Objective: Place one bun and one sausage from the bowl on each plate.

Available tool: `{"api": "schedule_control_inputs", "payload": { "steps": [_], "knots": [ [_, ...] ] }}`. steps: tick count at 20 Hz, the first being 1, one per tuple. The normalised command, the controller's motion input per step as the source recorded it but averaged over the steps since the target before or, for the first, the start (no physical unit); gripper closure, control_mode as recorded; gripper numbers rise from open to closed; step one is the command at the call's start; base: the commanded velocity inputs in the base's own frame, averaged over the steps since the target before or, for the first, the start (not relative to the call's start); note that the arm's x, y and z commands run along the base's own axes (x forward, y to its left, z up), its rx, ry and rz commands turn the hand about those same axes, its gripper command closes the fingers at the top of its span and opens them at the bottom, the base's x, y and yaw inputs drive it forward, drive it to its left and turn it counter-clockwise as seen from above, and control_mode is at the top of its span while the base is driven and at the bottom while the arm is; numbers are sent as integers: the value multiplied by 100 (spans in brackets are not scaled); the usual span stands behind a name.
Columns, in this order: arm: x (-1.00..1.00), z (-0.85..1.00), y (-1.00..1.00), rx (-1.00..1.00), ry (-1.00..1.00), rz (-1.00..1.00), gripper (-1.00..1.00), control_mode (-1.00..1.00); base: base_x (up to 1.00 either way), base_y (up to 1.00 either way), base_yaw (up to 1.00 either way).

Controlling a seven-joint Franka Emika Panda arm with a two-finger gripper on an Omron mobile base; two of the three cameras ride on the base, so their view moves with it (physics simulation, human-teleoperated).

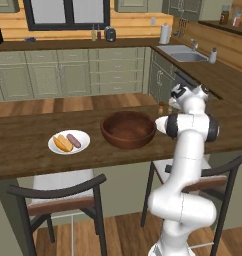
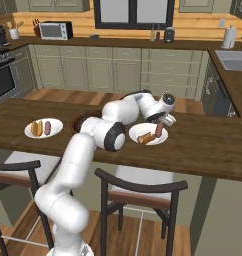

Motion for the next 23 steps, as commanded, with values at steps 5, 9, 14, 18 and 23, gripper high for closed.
{"api": "schedule_control_inputs", "payload": {
  "steps": [5, 9, 14, 18, 23],
  "knots": [
    [-81, 94, 2, -6, -59, 33, -100, -100, 0, 0, 0],
    [-100, 48, 55, -55, -37, 23, -100, -100, 0, 0, 0],
    [-100, -11, 95, -83, -2, 23, -100, -100, 0, 0, 0],
    [-100, -73, 90, -87, 0, 25, -100, -100, 0, 0, 0],
    [-100, -69, 60, -57, -7, 24, -100, -100, 0, 0, 0]
  ]
}}
